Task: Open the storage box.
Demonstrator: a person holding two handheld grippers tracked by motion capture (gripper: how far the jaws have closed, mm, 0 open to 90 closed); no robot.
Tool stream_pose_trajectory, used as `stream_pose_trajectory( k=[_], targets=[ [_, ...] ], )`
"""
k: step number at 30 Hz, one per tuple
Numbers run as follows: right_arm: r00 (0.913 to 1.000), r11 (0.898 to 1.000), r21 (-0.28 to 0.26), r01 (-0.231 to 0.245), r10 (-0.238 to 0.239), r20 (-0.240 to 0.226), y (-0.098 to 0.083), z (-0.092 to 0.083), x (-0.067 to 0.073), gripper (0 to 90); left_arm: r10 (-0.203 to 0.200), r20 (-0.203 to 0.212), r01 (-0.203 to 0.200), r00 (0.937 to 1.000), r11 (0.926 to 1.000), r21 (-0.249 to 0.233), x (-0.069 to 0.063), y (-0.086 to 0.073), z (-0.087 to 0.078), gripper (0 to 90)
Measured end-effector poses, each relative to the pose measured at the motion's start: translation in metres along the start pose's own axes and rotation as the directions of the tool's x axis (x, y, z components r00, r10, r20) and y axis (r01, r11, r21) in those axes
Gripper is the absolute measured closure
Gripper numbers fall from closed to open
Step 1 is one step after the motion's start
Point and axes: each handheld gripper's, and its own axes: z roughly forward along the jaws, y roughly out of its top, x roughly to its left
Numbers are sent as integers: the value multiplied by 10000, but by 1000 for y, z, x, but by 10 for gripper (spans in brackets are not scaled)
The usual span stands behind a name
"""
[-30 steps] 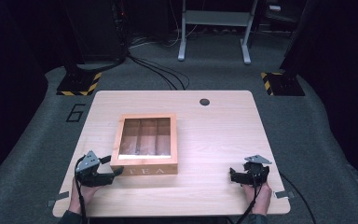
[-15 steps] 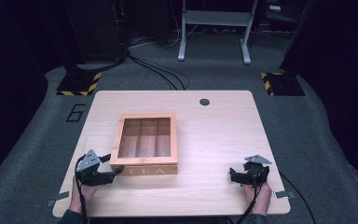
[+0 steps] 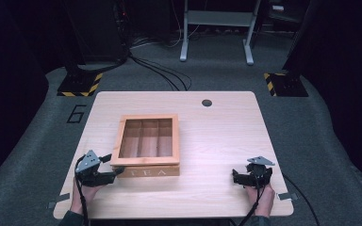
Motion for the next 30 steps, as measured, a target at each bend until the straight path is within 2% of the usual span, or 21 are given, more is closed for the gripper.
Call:
stream_pose_trajectory(
  k=[17,18,22,25,30],
  targets=[
    [10000,10000,-48,-17,17,-35,0,0,0,18,63,19,-63,10000,9999,92,1,4,-2,297],
    [10000,10000,-46,-18,17,-35,0,0,0,18,50,-129,-51,9999,10000,-77,1,4,-2,310],
    [10000,10000,-49,-18,18,-38,0,0,0,18,245,-367,-245,9990,9997,19,1,8,-1,334],
    [10000,10000,-49,-20,19,-42,0,0,0,18,265,-484,-270,9985,9996,-84,1,9,0,333],
    [10000,10000,-51,-23,23,-47,0,0,0,19,138,-824,-164,9965,9994,-312,0,12,1,323]
  ],
)
